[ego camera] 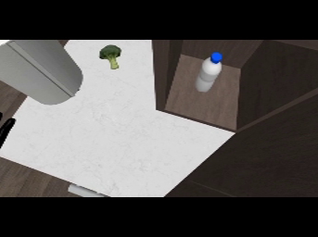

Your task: Pick up the bottled water, place it into the cabinet and close the cabinet

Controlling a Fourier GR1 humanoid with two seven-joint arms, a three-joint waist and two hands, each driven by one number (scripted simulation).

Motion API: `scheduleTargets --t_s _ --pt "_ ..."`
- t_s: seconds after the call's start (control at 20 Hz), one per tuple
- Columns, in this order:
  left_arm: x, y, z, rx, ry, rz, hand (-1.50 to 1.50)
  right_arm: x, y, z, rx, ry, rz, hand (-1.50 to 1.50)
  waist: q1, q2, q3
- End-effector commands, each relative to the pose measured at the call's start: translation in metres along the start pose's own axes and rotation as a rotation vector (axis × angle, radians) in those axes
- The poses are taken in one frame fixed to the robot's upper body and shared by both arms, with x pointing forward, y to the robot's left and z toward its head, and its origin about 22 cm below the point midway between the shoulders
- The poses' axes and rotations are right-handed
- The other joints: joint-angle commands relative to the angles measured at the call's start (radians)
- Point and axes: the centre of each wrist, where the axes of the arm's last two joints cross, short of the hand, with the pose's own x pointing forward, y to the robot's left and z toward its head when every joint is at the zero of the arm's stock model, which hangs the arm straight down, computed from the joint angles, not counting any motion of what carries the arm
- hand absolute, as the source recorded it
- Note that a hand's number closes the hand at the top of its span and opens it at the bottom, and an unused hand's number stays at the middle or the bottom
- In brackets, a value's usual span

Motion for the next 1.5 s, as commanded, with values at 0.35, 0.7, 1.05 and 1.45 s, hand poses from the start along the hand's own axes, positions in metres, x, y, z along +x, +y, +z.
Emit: scheduleTargets --t_s 0.35,0.7,1.05,1.45 --pt "0.0 0.007 0.002 0.006 0.01 0.002 -1.5 -0.016 -0.022 -0.035 -0.089 0.06 -0.047 1.5 -0.013 -0.011 0.004" --pt "0.001 0.012 0.003 0.027 0.01 0.007 -1.5 -0.024 -0.062 -0.071 -0.093 0.205 0.054 1.5 -0.024 -0.022 0.008" --pt "0.001 0.016 0.007 0.039 0.012 0.01 -1.5 -0.032 -0.093 -0.122 -0.139 0.31 0.038 1.5 -0.034 -0.03 0.013" --pt "0.0 0.027 0.015 0.072 0.014 -0.002 -1.5 -0.03 -0.153 -0.186 -0.308 0.368 0.015 1.5 -0.065 -0.027 0.022"
